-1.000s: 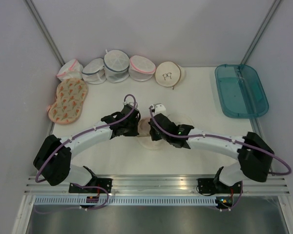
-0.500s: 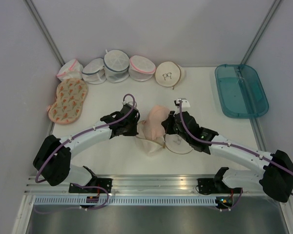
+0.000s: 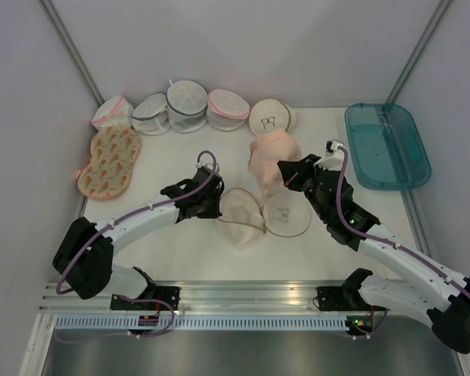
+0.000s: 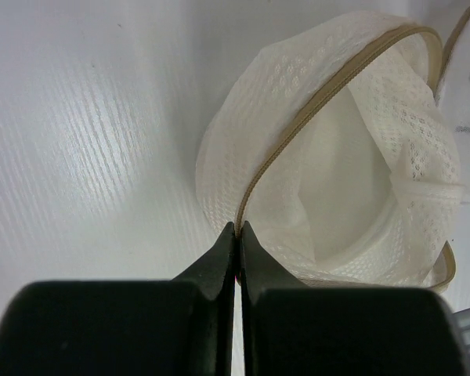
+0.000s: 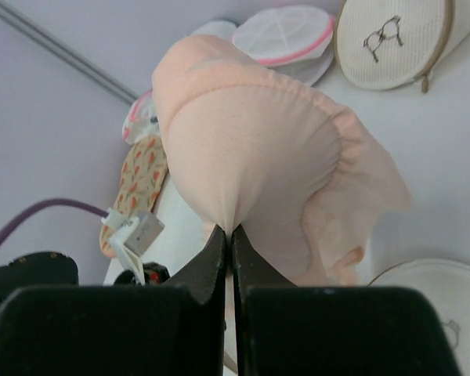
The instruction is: Unzip the laundry bag and remove the bra
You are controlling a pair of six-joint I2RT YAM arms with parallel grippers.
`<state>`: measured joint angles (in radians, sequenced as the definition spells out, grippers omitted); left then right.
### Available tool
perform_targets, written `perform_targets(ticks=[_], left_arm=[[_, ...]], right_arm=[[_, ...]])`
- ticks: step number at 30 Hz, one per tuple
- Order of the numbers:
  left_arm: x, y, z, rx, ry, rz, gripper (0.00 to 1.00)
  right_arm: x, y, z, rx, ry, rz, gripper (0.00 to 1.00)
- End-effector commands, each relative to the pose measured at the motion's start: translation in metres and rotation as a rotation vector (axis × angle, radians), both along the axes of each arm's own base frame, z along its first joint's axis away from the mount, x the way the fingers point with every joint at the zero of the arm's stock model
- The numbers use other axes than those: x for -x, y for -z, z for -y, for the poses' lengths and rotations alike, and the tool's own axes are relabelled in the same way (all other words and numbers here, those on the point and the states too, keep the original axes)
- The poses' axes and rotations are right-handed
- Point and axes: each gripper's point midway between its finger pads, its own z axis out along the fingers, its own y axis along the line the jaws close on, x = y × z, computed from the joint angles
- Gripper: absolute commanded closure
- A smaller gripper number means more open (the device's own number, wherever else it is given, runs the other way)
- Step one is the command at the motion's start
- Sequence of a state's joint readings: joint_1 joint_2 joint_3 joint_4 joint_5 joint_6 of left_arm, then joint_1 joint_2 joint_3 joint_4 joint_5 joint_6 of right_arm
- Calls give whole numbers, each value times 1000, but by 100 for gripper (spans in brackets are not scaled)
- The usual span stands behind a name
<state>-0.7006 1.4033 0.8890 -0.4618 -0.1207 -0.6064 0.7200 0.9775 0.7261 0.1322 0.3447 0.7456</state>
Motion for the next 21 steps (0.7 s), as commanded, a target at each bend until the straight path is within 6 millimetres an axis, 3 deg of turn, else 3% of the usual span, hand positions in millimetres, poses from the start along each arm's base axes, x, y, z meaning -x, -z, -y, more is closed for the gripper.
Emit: perform_targets(ticks=[1,4,9,10,11,13,15,16,21], left_arm=[[-1,-10,3,47,-27,17,98],[-1,-12,2,49,-24,22,98],[-1,-15,3,55,-21,27,98],[-1,-15,3,55,-21,27,98],[-1,-16,3,57,-18,27,98],[-1,-18,3,59,-16,31,98],[-1,-19,3,54,-15,32,98],[-2,-20,2,52,-16,36,98],[-3,-25,-1,43,-15,44,98]], right_arm=[[-9,-55,24,-114,102,102,99],[-20,-84,67,-132,268,147,100],[-34,-102,124,-47,507,142,99],[-39,-96,132,-7,544,119,100],[-42,-102,151,18,616,119,100],[-54,-99,166,60,669,97,100],[-63,-104,194,79,749,90,100],[-70,-102,216,96,813,75,100],[-88,-85,279,138,986,14,100]])
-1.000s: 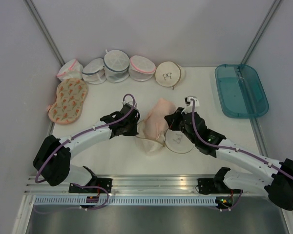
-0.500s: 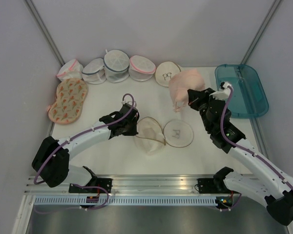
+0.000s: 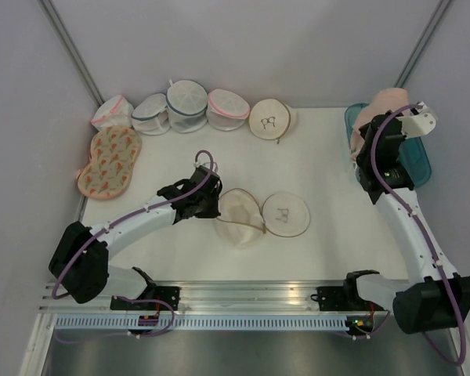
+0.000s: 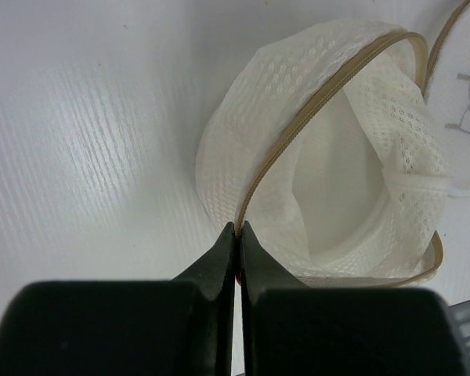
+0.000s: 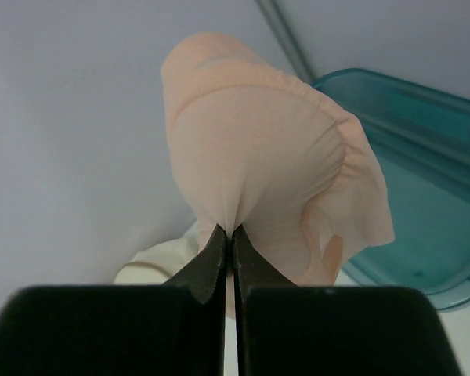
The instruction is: Unzip the laundry bag and remove the bra
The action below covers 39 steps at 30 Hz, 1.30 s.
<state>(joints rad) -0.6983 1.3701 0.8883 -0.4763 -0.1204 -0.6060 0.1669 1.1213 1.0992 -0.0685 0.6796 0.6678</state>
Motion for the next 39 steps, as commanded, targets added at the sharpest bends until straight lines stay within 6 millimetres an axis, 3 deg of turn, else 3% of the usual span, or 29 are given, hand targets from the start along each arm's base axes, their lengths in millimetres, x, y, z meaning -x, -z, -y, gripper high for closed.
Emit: perform_targets(ticks=[1,2,3,6,10,14,15,17,18,19,20,23,25,26,27,28,30,32,35,36,38,39], left_arm=[[-4,-19,1,34,-12,34,98],[-4,-19,-1,30,-13,33,98],[-5,-21,-1,32,-13,36,98],[-6,-21,-2,29,-13,35,98],[-5,-20,-3,27,-12,26,98],[-4,-20,-4,27,-15,26,98],[-4,-20,-4,26,-15,27,98],[-4,-21,-6,22,-16,26,98],[-3,-21,-6,20,-15,25,98],[-3,-22,-7,20,-15,25,98],[-3,-24,-7,23,-16,29,98],[-2,-25,-8,24,-16,30,98],[-1,-26,-9,27,-19,32,98],[-1,-26,-9,25,-19,30,98],[-1,-27,-10,26,-20,33,98],[-1,-28,-10,27,-23,34,98],[-2,-27,-10,28,-26,35,98],[-1,-26,-10,29,-26,29,98],[-1,-22,-9,29,-24,19,98],[-2,-21,-8,33,-24,22,98],[-1,-16,-7,36,-20,12,98],[-2,-16,-5,44,-22,15,98]], right_arm=[[-6,6,54,26,161,-53,100],[-7,9,62,25,178,-63,100],[-7,15,82,24,227,-79,100],[-13,22,106,21,273,-95,100],[-23,46,127,33,335,-174,100],[-35,81,137,25,361,-237,100],[-40,95,140,22,364,-266,100],[-52,102,141,14,353,-274,100],[-59,118,143,15,356,-310,100],[-66,118,144,17,355,-304,99],[-73,132,147,24,360,-339,100],[-95,137,150,29,345,-357,100],[-113,150,148,28,309,-403,92],[-118,153,146,22,288,-415,81],[-120,157,142,14,259,-420,55],[-131,151,128,-2,164,-373,43],[-126,140,112,-20,84,-329,26],[-123,130,91,-40,-14,-299,23],[-99,113,52,-9,-122,-287,22],[-84,108,24,4,-190,-282,23],[-58,105,-7,26,-275,-292,23],[-47,111,-46,34,-373,-308,23]])
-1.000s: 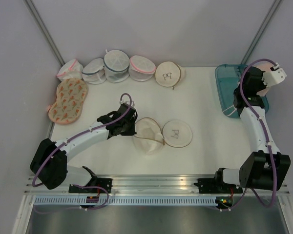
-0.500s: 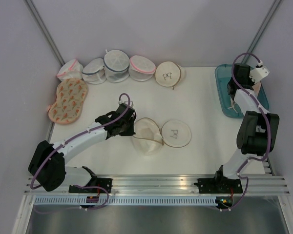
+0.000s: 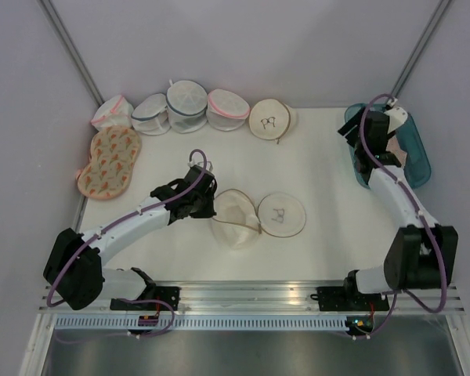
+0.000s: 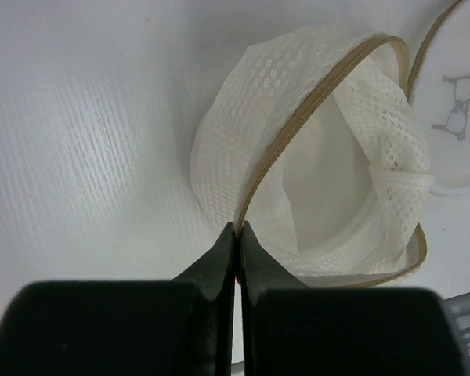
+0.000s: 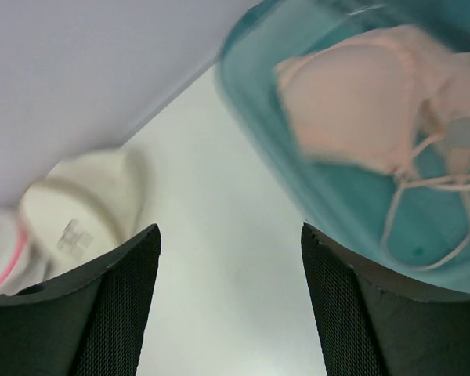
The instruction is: Unzip the laundry bag and remove the bra
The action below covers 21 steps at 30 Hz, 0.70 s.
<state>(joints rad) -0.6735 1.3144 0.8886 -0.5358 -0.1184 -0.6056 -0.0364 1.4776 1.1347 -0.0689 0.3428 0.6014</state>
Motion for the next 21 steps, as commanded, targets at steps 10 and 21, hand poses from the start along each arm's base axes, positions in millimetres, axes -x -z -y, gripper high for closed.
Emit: perform_targets(ticks=[10,21], left_arm=[[-5,9,14,85,-6,3,98],[-3,2,11,107,-19,26,98]], right_arm=[[145,66,-193,-105,-511,-176,27],[232,147,-185,-162,-412,-390,39]])
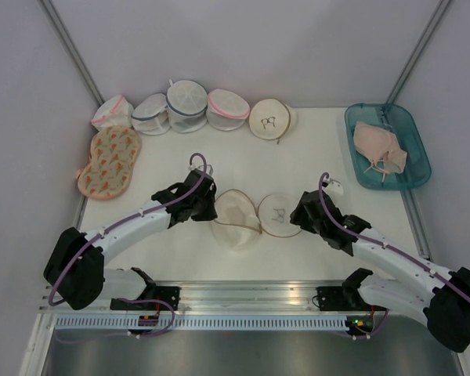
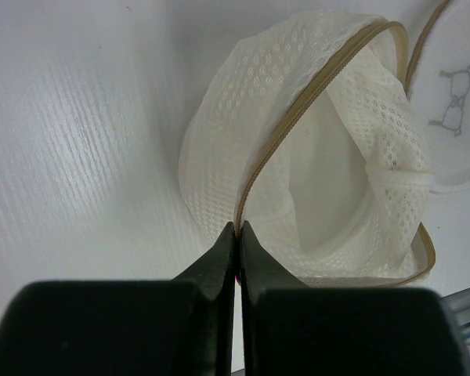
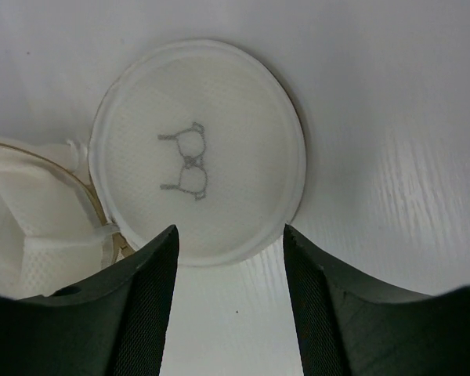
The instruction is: Unzip the laundry bag and remove the bra
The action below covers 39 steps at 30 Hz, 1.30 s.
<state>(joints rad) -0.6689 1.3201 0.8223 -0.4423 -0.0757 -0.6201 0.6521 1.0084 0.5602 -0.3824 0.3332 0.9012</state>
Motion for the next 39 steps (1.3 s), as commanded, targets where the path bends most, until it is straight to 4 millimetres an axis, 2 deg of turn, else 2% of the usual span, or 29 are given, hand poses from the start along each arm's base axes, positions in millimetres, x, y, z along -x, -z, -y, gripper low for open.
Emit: perform_targets(ticks=[1,2,5,8,11,18,21,22,23,24,26,27,28,30,31,33,34,36,37,39], left_arm=[[-6,-14,5,61,-28,36,98],[-6,-14,5,63,-30,37,98],[-6,-14,5,67,-32,35,98],[-6,-14,6,69,-33,33,98],[-5,-14,6,69,-29,29,98],[-2,-11,6,76,-31,14,98],[-2,-12,7,81,-31,16,98],[-3,-12,7,82,-31,17,98],[-3,-12,7,82,-31,17,98],[-3,-13,7,84,-31,19,98],[-3,-14,7,85,-31,23,98],[-3,-15,7,89,-33,26,98],[-3,-16,7,90,-35,27,98],[-3,-16,7,90,-34,31,98],[-4,-17,7,90,-36,35,98],[-6,-19,7,93,-43,41,98],[-7,-20,7,97,-48,42,98],[-9,-23,9,108,-55,50,98],[-10,-25,10,115,-59,52,98],[-15,-30,12,124,-64,64,98]], right_arm=[[13,14,17,-4,123,-38,39],[20,27,20,-2,139,-71,39],[28,47,20,-13,153,-116,40],[24,59,18,-20,175,-109,42],[23,69,17,-54,208,-97,45],[16,73,18,-125,275,-44,53],[12,76,17,-125,276,-37,67],[10,76,16,-113,272,-36,77],[8,75,16,-107,266,-30,82],[5,69,13,-98,244,-13,89],[-3,54,10,-86,208,30,95],[-8,41,7,-88,186,68,97],[-19,17,2,-91,162,120,100],[-26,-10,4,-1,80,183,100],[-38,-43,-4,-6,60,243,100],[-41,-60,3,104,11,257,99],[-47,-82,1,112,3,284,100],[-52,-93,2,194,-48,291,99],[-54,-109,0,219,-64,298,100],[-59,-111,-1,313,-104,276,100]])
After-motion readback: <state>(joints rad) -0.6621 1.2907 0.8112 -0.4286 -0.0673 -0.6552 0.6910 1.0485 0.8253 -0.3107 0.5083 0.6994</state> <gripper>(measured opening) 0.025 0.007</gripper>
